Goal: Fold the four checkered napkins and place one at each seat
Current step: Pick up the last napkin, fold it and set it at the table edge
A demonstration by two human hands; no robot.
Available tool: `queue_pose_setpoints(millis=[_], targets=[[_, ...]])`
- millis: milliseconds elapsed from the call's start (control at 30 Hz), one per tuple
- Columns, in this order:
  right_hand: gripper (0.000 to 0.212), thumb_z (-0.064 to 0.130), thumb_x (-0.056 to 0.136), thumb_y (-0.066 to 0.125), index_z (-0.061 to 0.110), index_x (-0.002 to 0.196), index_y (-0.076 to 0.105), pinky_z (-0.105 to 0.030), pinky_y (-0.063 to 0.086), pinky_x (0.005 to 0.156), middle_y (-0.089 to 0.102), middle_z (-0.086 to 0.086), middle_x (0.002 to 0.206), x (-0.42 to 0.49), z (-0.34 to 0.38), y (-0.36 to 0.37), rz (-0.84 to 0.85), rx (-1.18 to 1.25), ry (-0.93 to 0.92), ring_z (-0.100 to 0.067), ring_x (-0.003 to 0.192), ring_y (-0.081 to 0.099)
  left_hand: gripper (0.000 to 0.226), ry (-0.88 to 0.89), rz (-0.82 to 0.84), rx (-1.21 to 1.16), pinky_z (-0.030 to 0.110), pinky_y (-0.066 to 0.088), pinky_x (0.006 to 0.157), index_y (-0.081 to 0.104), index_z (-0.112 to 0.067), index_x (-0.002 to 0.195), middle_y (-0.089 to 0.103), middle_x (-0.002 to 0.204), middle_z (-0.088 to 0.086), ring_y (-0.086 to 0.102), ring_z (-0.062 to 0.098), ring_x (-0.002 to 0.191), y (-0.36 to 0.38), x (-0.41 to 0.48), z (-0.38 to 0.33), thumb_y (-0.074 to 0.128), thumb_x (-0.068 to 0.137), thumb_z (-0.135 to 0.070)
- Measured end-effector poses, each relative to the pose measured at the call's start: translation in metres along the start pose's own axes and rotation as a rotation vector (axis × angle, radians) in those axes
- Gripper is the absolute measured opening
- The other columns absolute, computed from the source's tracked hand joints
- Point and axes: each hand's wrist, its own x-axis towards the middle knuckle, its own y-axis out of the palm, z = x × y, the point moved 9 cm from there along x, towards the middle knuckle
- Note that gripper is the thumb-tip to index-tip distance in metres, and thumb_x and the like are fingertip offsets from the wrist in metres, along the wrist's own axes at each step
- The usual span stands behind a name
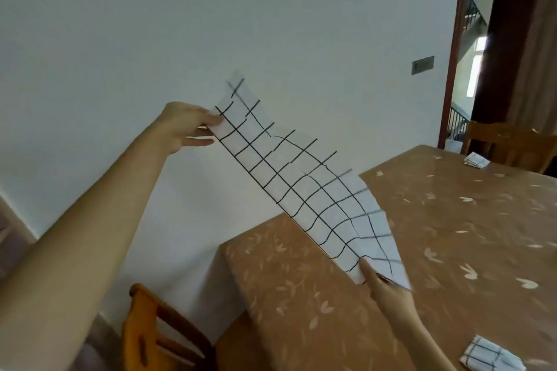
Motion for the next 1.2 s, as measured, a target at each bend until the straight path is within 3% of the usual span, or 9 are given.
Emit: queue_pose_setpoints(millis=[133,233,333,400,533,633,767,967,1200], targets=[[0.053,0.054,0.085,0.067,0.011,0.06,0.048,-0.035,0.036,0.058,0.047,-0.002,0.055,0.003,0.019,0.021,0.06,-0.095,0.033,-0.016,0.051,0.039,0.016,-0.033,0.004,-0.046,0.037,0.065,0.073,0.068,-0.004,0.099,0.073,0.104,0.012,0.073,0.023,0.081,0.006,0.003,0.018,0.077,0.087,-0.007],[0.036,0.035,0.087,0.075,0.005,0.095,0.058,-0.036,0.047,0.063,0.064,-0.006,0.082,0.006,0.009,0.007,-0.008,-0.144,0.08,-0.019,0.066,0.057,0.011,-0.005,-0.004,0.009,0.034,0.065,0.065,0.067,-0.004,0.099,0.072,0.103,0.014,0.072,0.023,0.077,0.018,0.002,0.018,0.073,0.09,-0.009],[0.058,0.026,0.088,0.074,0.013,0.136,0.045,-0.045,0.053,0.09,0.062,-0.005,0.118,0.013,0.019,-0.007,-0.151,-0.158,0.08,-0.025,0.106,0.062,0.014,0.085,0.035,0.145,0.029,0.064,0.058,0.067,0.001,0.101,0.07,0.098,0.016,0.07,0.024,0.075,0.038,-0.003,0.009,0.071,0.091,-0.007],[0.061,0.023,0.088,0.072,0.02,0.141,0.042,-0.043,0.051,0.093,0.06,-0.003,0.127,0.01,0.051,-0.007,-0.189,-0.173,-0.035,-0.021,0.109,0.06,0.014,0.152,0.071,0.23,0.028,0.064,0.06,0.069,0.001,0.102,0.071,0.093,0.014,0.069,0.023,0.075,0.056,-0.011,0.003,0.072,0.09,-0.006],[0.067,0.04,0.083,0.076,0.027,0.141,0.045,-0.026,0.051,0.077,0.06,0.009,0.125,-0.005,0.135,0.03,-0.031,-0.251,-0.344,-0.012,0.091,0.061,0.008,0.335,0.185,0.368,0.027,0.061,0.066,0.073,-0.006,0.096,0.073,0.093,0.013,0.071,0.021,0.083,0.099,-0.033,-0.009,0.074,0.089,-0.01],[0.097,0.061,0.066,0.077,0.031,0.148,0.036,-0.026,0.048,0.092,0.052,0.016,0.133,-0.019,0.184,0.058,0.1,-0.261,-0.502,-0.004,0.11,0.056,0.014,0.439,0.38,0.413,0.022,0.058,0.071,0.074,-0.004,0.101,0.076,0.094,0.009,0.071,0.014,0.083,0.132,-0.062,-0.014,0.076,0.089,-0.011],[0.109,0.062,0.068,0.076,0.035,0.156,0.019,-0.03,0.035,0.111,0.036,0.015,0.154,-0.014,0.215,0.065,0.157,-0.169,-0.479,-0.005,0.138,0.039,0.015,0.501,0.528,0.366,0.014,0.054,0.078,0.075,-0.005,0.102,0.078,0.095,0.002,0.072,0.003,0.085,0.146,-0.095,-0.021,0.078,0.087,-0.008],[0.094,0.062,0.078,0.067,0.028,0.156,0.027,-0.037,0.035,0.117,0.054,0.018,0.138,-0.008,0.212,0.066,0.352,-0.08,-0.367,-0.006,0.142,0.039,0.019,0.497,0.581,0.239,0.014,0.053,0.078,0.075,-0.016,0.095,0.075,0.081,-0.012,0.072,0.003,0.081,0.135,-0.111,-0.025,0.076,0.085,0.0],[0.026,0.018,0.09,0.071,0.006,0.113,0.069,-0.024,0.055,0.087,0.078,-0.002,0.101,-0.006,0.206,0.054,0.246,0.089,-0.414,-0.01,0.098,0.073,0.019,0.47,0.535,0.179,0.027,0.058,0.086,0.076,-0.02,0.094,0.079,0.096,0.004,0.075,0.014,0.091,0.118,-0.107,-0.013,0.077,0.084,-0.004]])
